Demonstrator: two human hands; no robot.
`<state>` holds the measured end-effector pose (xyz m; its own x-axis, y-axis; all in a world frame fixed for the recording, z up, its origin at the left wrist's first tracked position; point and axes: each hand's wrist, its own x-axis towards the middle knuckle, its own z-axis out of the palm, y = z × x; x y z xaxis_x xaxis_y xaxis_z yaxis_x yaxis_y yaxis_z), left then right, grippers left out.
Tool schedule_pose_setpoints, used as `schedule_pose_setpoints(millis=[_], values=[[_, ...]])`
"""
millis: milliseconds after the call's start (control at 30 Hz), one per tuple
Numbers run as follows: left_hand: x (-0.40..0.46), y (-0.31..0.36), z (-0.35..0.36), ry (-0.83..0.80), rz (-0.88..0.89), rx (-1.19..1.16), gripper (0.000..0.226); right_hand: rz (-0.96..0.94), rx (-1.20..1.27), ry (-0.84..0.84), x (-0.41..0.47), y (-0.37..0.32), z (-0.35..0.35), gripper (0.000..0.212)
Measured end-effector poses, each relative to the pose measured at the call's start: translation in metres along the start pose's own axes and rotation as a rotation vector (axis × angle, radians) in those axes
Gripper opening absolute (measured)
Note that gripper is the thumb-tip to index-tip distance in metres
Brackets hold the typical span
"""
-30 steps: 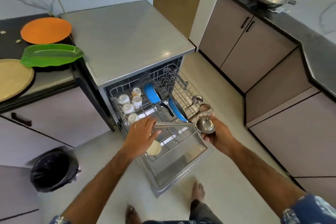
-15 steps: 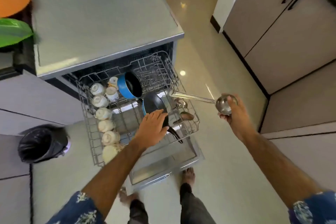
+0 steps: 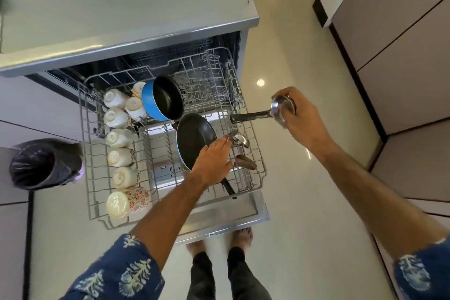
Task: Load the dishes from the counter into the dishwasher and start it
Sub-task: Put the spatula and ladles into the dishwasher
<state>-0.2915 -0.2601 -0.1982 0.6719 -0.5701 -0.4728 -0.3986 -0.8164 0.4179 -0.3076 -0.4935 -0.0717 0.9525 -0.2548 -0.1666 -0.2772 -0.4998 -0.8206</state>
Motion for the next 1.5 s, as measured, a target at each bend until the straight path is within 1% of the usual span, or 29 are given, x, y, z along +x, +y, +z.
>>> schedule_pose_setpoints(millis=[100,200,267,367,533,633,733,800,867,900,967,1033,1133,1200,1267,1333,1367,1400,1433,1467,1500], values=[[0.006,-0.004,0.010,0.025,-0.001,-0.006,0.072,-0.090,-0.143,-0.110,0.029,-0.012,-0.001,0.019],[0.007,-0.007,0.016,0.037,-0.006,-0.021,0.075,-0.222,-0.312,-0.224,0.052,-0.021,0.010,0.022],[0.006,-0.008,0.016,0.042,0.003,-0.025,0.076,-0.293,-0.426,-0.269,0.061,-0.020,0.029,0.017],[0.004,-0.010,0.017,0.039,0.015,-0.020,0.076,-0.343,-0.560,-0.310,0.070,-0.007,0.072,0.016],[0.005,-0.013,0.017,0.026,0.010,-0.013,0.075,-0.276,-0.654,-0.427,0.087,0.022,0.120,0.024],[0.004,-0.015,0.021,0.035,0.016,-0.032,0.076,-0.179,-0.652,-0.484,0.091,0.041,0.133,0.040],[-0.006,-0.017,0.025,0.049,0.016,-0.070,0.077,-0.106,-0.593,-0.464,0.095,0.054,0.140,0.048],[-0.021,-0.019,0.029,0.118,0.025,-0.105,0.072,-0.061,-0.539,-0.442,0.094,0.052,0.137,0.051],[-0.045,-0.019,0.036,0.249,0.023,-0.196,0.061,-0.011,-0.451,-0.412,0.081,0.043,0.128,0.054],[-0.061,-0.019,0.041,0.315,-0.001,-0.269,0.053,0.001,-0.407,-0.373,0.069,0.038,0.123,0.054],[-0.093,-0.019,0.055,0.426,-0.092,-0.450,0.040,-0.009,-0.334,-0.254,0.031,0.026,0.112,0.051],[-0.126,-0.021,0.075,0.512,-0.203,-0.675,0.034,-0.038,-0.236,-0.164,-0.022,0.022,0.109,0.044],[-0.166,-0.020,0.099,0.589,-0.457,-0.995,0.031,0.035,-0.031,-0.163,-0.109,0.030,0.125,0.034],[-0.181,-0.021,0.112,0.654,-0.688,-1.193,0.028,0.226,0.118,-0.203,-0.164,0.040,0.151,0.029],[-0.185,-0.025,0.121,0.734,-0.902,-1.399,0.027,0.493,0.280,-0.213,-0.205,0.048,0.181,0.025],[-0.180,-0.036,0.128,0.805,-1.051,-1.629,0.034,0.784,0.462,-0.230,-0.223,0.059,0.212,0.021],[-0.177,-0.043,0.131,0.835,-1.084,-1.738,0.039,0.922,0.583,-0.237,-0.222,0.064,0.225,0.030],[-0.174,-0.051,0.132,0.864,-1.091,-1.838,0.044,1.033,0.716,-0.230,-0.216,0.066,0.234,0.043],[-0.169,-0.060,0.132,0.893,-1.079,-1.930,0.049,1.103,0.839,-0.205,-0.207,0.069,0.242,0.054],[-0.164,-0.069,0.132,0.926,-1.056,-2.015,0.054,1.126,0.939,-0.180,-0.196,0.070,0.250,0.058],[-0.158,-0.079,0.131,0.959,-1.039,-2.088,0.058,1.128,1.014,-0.158,-0.186,0.071,0.258,0.057]])
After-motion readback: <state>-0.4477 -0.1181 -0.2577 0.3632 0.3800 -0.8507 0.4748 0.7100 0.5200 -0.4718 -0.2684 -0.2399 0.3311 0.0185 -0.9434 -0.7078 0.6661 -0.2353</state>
